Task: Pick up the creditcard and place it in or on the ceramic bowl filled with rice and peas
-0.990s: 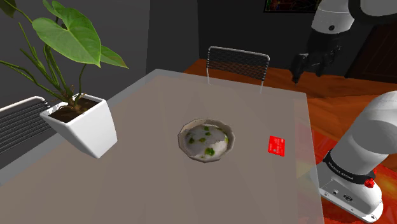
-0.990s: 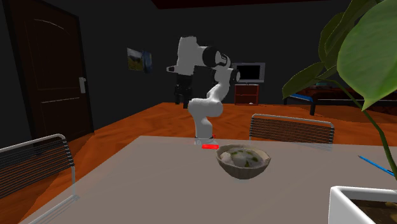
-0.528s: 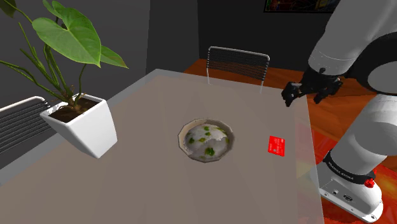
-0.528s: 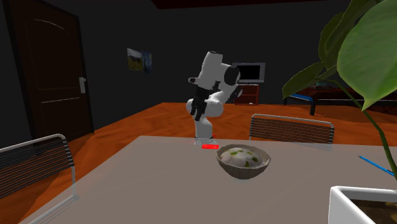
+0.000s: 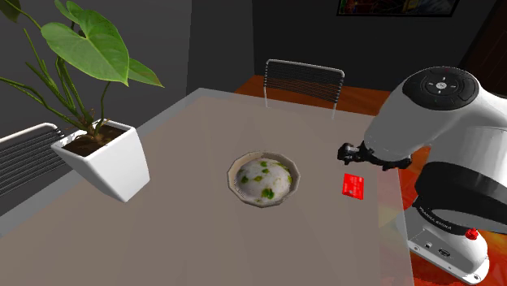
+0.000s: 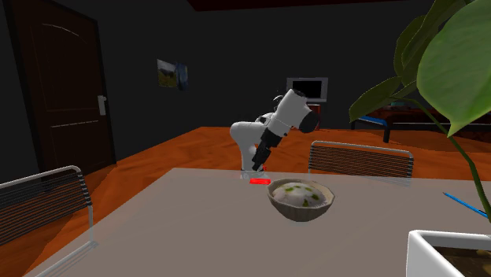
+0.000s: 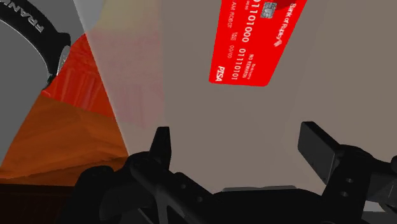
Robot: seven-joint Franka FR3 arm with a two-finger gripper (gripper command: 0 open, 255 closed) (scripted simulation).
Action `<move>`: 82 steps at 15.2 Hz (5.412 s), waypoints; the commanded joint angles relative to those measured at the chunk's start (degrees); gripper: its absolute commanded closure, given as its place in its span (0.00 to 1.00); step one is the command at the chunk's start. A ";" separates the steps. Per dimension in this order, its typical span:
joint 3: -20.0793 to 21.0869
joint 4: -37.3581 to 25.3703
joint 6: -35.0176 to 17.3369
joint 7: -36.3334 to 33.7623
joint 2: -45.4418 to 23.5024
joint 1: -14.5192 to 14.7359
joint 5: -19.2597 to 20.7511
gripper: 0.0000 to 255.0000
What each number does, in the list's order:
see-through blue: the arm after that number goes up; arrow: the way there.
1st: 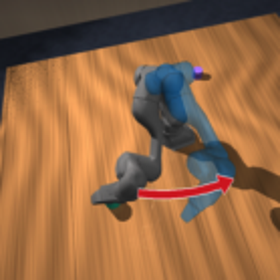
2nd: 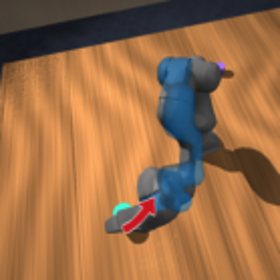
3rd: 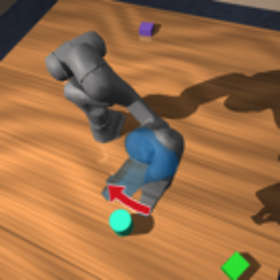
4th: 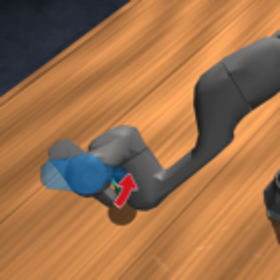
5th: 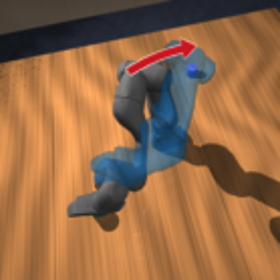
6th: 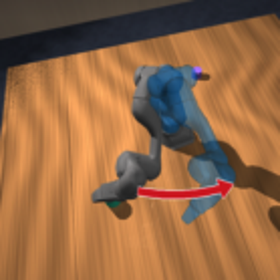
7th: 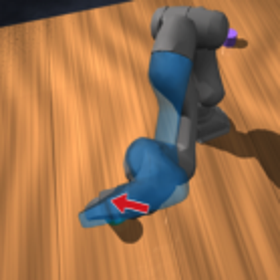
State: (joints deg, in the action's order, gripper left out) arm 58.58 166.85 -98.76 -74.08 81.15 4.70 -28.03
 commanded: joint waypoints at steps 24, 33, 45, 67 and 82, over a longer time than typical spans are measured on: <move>13.82 2.23 -7.98 -7.32 -4.27 -2.54 -8.73 1.00; 7.93 0.35 -4.22 -5.40 -1.90 -3.22 -3.81 1.00; -1.91 -5.13 2.36 -1.56 0.76 -6.29 4.50 1.00; -2.19 -26.79 4.73 -1.50 -11.10 -22.28 8.72 1.00; 17.44 -56.00 5.07 -9.40 -23.15 -48.12 5.85 1.00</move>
State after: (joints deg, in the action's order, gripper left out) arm 75.55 110.72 -93.32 -83.33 57.91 -43.21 -21.94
